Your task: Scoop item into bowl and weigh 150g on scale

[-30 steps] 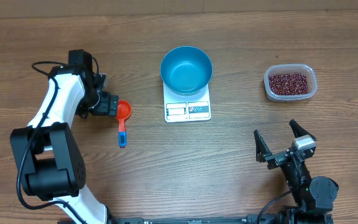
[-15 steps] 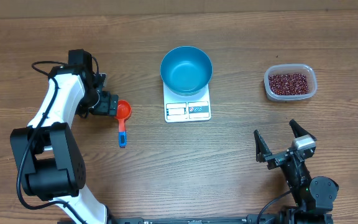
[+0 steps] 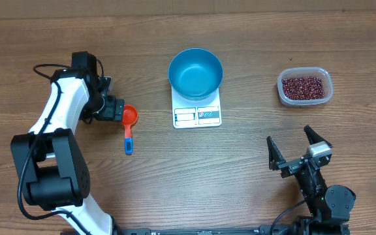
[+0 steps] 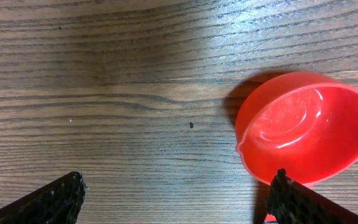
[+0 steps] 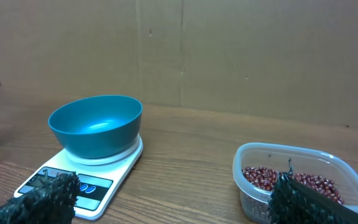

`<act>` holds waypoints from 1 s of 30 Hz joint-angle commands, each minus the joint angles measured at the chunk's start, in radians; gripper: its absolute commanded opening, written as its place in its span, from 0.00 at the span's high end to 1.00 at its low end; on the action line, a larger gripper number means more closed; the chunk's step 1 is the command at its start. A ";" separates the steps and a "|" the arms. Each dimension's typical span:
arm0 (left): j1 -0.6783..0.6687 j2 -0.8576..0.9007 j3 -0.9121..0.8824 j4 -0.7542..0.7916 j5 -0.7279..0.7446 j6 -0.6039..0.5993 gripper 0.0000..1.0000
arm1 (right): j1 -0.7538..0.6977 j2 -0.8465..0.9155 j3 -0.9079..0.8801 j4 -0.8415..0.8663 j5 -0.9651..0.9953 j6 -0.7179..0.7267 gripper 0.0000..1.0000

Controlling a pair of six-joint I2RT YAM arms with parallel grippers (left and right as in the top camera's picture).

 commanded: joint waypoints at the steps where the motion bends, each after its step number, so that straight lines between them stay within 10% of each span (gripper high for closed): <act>1: 0.003 0.011 0.014 0.001 0.016 0.008 0.03 | 0.006 -0.011 -0.011 0.003 0.002 0.006 0.00; 30: 0.003 0.011 0.014 -0.003 0.034 0.008 0.03 | 0.006 -0.011 -0.011 0.002 0.002 0.006 0.00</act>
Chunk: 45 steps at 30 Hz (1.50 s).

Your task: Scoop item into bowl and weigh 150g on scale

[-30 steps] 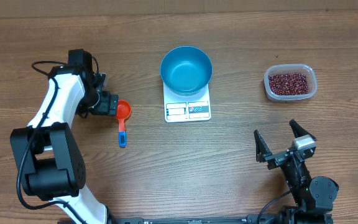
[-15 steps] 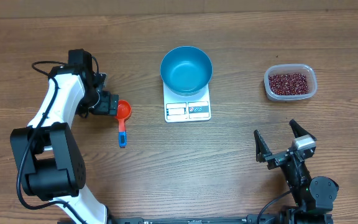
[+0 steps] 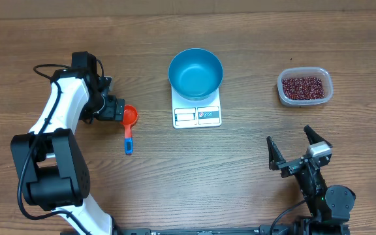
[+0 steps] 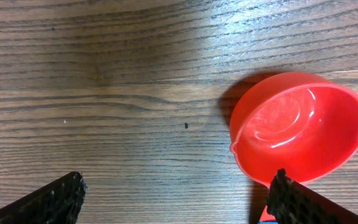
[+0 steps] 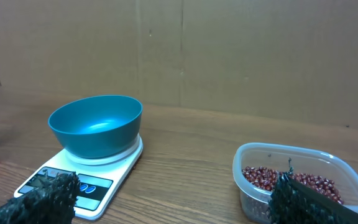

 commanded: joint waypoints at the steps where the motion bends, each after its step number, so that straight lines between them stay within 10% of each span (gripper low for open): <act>1: 0.003 0.011 0.014 -0.003 0.019 0.008 0.03 | 0.006 -0.011 -0.011 0.002 0.002 0.006 0.00; 45: 0.003 0.011 0.014 -0.002 0.018 0.009 0.00 | 0.006 -0.011 -0.011 0.002 0.002 0.006 0.00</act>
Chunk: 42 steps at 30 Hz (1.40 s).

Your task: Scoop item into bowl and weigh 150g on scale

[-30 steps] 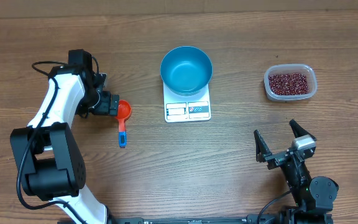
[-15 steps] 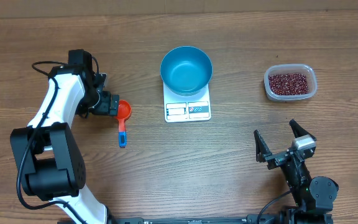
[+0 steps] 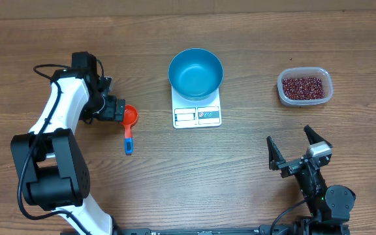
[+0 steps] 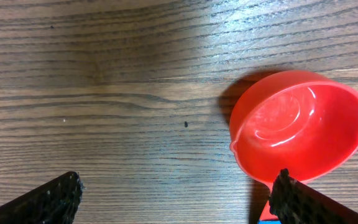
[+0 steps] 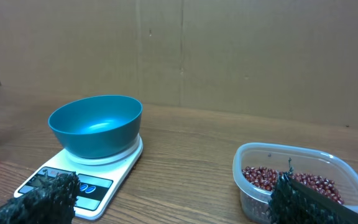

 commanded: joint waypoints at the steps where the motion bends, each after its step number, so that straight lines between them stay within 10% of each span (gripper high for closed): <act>1: 0.003 0.011 0.014 0.002 0.018 0.009 0.00 | 0.006 -0.011 -0.011 0.003 0.002 0.006 0.00; 42: 0.003 0.011 0.014 0.039 0.062 0.010 0.00 | 0.006 -0.011 -0.011 0.002 0.002 0.006 0.00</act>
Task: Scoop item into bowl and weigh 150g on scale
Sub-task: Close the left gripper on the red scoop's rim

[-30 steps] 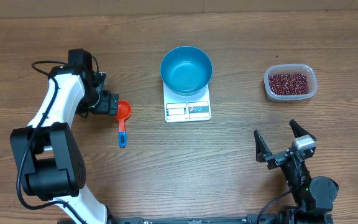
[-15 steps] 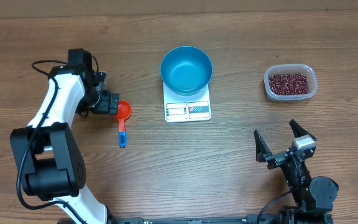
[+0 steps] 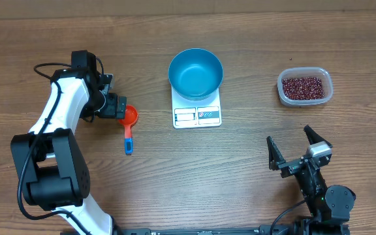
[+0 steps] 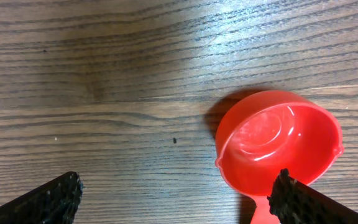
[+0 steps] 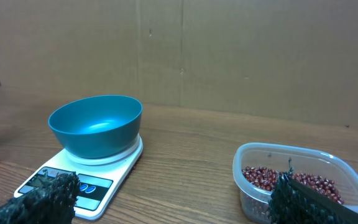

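Note:
A red scoop (image 3: 130, 116) with a blue handle (image 3: 128, 140) lies on the table left of the scale; its bowl (image 4: 277, 146) fills the right of the left wrist view. My left gripper (image 3: 111, 106) stands open just left of the scoop's bowl, its right fingertip (image 4: 300, 199) at the bowl's near rim. A blue bowl (image 3: 195, 73) sits on the white scale (image 3: 197, 115). A clear tub of red beans (image 3: 304, 87) is at the far right, also seen as the tub (image 5: 297, 180). My right gripper (image 3: 299, 154) rests open near the front edge.
In the right wrist view a cardboard wall (image 5: 229, 56) closes off the far side of the wooden table (image 3: 240, 156). The left arm's cable loops beside its white links (image 3: 61, 104).
My left gripper has shifted slightly, so the scoop's bowl sits lower and further left in its wrist view. The right arm and the other things have not moved.
At every earlier moment my left gripper stood open just left of the red scoop, with only small shifts in its wrist view. The scoop, bowl, scale and bean tub kept their places, and my right gripper stayed open at the front.

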`<act>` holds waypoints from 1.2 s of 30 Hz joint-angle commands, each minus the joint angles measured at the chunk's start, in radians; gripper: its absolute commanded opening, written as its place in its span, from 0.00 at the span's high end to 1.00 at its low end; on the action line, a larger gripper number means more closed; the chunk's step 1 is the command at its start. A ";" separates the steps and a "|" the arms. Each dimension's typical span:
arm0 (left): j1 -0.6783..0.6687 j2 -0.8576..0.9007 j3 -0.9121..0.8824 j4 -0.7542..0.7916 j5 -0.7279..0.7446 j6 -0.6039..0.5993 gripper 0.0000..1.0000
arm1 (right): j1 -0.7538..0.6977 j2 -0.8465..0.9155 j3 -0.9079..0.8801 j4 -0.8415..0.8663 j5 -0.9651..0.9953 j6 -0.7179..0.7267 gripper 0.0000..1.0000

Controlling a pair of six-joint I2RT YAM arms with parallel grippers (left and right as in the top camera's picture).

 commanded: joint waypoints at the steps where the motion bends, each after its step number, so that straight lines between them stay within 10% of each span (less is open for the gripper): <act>1: 0.003 0.011 0.014 0.002 0.017 0.010 0.00 | 0.006 -0.011 -0.011 0.002 0.002 0.006 0.00; 36: 0.003 0.011 -0.118 0.164 0.020 0.023 0.00 | 0.006 -0.011 -0.011 0.002 0.002 0.006 0.00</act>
